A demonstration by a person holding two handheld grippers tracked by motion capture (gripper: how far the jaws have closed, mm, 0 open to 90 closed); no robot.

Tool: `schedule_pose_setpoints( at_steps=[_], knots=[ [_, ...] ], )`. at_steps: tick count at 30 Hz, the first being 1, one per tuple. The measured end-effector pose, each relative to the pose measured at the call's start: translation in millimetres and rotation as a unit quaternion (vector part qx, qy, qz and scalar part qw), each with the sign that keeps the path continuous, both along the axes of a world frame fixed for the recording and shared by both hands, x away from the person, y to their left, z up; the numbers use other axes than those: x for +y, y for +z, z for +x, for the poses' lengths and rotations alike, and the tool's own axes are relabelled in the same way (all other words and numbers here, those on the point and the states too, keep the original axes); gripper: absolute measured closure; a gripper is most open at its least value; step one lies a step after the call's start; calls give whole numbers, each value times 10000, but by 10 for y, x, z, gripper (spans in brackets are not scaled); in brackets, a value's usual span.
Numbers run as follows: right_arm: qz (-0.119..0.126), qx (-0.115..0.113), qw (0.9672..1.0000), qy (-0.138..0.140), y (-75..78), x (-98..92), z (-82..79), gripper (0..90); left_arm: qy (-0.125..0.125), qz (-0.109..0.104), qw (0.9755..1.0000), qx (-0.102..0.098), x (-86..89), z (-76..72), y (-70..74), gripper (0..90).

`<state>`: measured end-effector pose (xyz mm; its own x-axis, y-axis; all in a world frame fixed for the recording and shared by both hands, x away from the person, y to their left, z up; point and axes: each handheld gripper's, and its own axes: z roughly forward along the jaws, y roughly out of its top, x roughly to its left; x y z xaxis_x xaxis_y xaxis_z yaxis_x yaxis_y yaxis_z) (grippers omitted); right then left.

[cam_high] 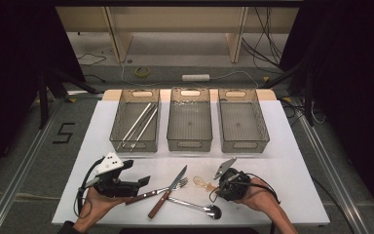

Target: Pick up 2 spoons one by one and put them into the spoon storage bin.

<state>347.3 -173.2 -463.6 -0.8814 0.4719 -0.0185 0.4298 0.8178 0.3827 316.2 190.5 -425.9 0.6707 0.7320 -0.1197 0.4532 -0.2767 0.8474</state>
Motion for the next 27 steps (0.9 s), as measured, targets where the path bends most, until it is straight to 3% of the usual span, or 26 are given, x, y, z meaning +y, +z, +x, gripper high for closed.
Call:
schedule_pose_setpoints(
  at_steps=[7, 16, 27],
  knots=[
    [-41, -2, 10000, 91, 23, -12, 2, 759, 17, -38, 10000, -64, 9, -5, 8, 167],
    [339, -229, 9991, -119, 227, -100, 21, 761, 37, -99, 9999, -103, 7, -12, 12, 166],
    [727, -598, 9951, -302, 431, -84, 197, 761, 94, -182, 9997, -146, 22, -14, 18, 166]
  ],
)
